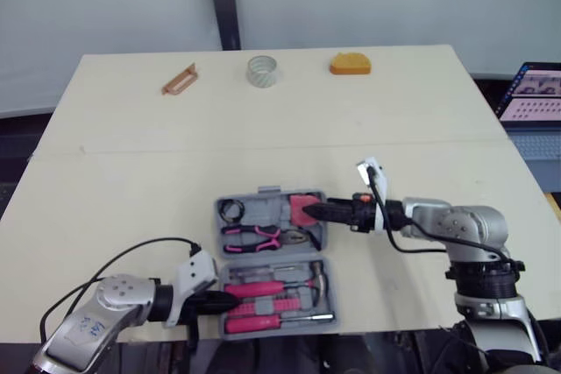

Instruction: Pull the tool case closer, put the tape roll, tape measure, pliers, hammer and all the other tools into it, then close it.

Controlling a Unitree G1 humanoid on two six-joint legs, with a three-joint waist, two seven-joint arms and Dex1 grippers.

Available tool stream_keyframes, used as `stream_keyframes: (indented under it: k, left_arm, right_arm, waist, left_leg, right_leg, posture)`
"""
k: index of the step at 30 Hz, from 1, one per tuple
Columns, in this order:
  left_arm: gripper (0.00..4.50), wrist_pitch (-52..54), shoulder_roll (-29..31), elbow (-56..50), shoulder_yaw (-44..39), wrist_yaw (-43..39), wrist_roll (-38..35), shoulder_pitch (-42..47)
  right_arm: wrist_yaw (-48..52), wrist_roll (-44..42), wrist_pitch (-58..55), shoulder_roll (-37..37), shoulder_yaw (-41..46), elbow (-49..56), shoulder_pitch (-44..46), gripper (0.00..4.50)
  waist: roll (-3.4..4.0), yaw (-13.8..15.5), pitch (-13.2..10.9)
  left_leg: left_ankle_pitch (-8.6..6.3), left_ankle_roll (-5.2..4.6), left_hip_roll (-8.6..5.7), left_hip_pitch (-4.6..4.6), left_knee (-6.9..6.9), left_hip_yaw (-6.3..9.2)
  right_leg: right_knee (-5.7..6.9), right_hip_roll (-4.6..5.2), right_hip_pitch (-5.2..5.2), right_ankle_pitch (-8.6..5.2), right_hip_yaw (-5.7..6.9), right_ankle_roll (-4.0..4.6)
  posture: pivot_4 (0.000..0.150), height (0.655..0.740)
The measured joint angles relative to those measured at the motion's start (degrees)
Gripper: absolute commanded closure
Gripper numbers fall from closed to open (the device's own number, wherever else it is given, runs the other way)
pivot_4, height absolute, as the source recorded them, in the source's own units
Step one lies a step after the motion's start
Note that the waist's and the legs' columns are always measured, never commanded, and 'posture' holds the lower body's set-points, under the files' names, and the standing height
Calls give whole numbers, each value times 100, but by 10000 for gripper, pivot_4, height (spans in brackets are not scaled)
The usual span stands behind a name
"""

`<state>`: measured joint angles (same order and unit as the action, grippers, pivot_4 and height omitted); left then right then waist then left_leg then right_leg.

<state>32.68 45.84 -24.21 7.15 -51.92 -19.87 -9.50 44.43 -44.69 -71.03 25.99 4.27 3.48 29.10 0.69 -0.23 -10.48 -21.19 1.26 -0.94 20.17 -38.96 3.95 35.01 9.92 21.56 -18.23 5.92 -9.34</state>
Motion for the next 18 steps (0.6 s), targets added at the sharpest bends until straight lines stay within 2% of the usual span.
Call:
stream_keyframes:
  k: [18]
  left_arm:
    - [45000, -53, -348, 97, -58, 258, -14, -95]
  right_arm:
    - [512, -405, -143, 524, -372, 659, 140, 1121]
  waist:
    - [0, 17, 0]
  left_leg:
    - [0, 0, 1, 1, -2, 0]
  right_leg:
    - [-2, -1, 0, 0, 0, 0]
  posture:
    - [1500, 7400]
